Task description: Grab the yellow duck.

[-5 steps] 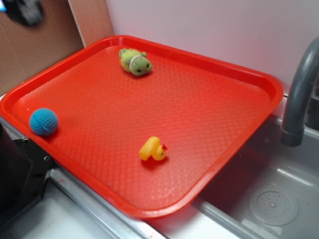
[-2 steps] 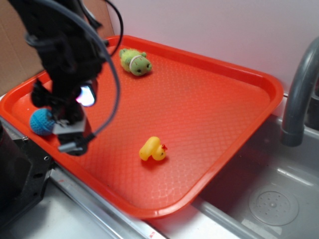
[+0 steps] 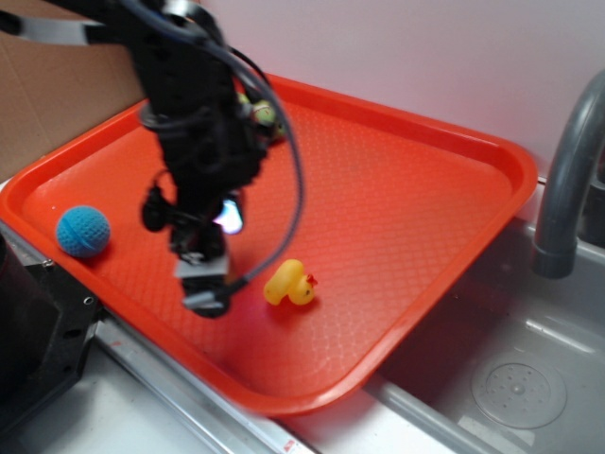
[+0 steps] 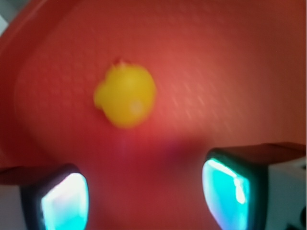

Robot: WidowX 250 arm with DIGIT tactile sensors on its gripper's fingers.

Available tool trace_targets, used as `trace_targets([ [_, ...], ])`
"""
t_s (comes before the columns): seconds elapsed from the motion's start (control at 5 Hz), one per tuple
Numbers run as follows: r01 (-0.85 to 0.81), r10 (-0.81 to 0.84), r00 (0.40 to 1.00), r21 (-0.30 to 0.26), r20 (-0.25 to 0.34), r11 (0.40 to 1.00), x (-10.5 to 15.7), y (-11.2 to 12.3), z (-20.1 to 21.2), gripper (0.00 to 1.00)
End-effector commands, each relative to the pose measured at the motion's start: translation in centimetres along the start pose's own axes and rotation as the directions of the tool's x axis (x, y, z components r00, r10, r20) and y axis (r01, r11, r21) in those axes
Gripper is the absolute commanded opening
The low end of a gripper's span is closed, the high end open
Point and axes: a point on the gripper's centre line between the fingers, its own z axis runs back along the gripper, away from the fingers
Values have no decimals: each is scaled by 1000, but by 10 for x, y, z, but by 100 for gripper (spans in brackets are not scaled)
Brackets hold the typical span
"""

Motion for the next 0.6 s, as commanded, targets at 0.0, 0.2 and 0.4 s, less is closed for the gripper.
trace_targets([
  [0.0, 96, -95, 995, 19, -15, 995, 37, -14, -17, 75],
  [0.2, 65, -65, 997, 20, -43, 998, 35, -11, -22, 0],
  [0.4, 27, -27, 999, 9, -21, 1000, 26, -3, 0, 0],
])
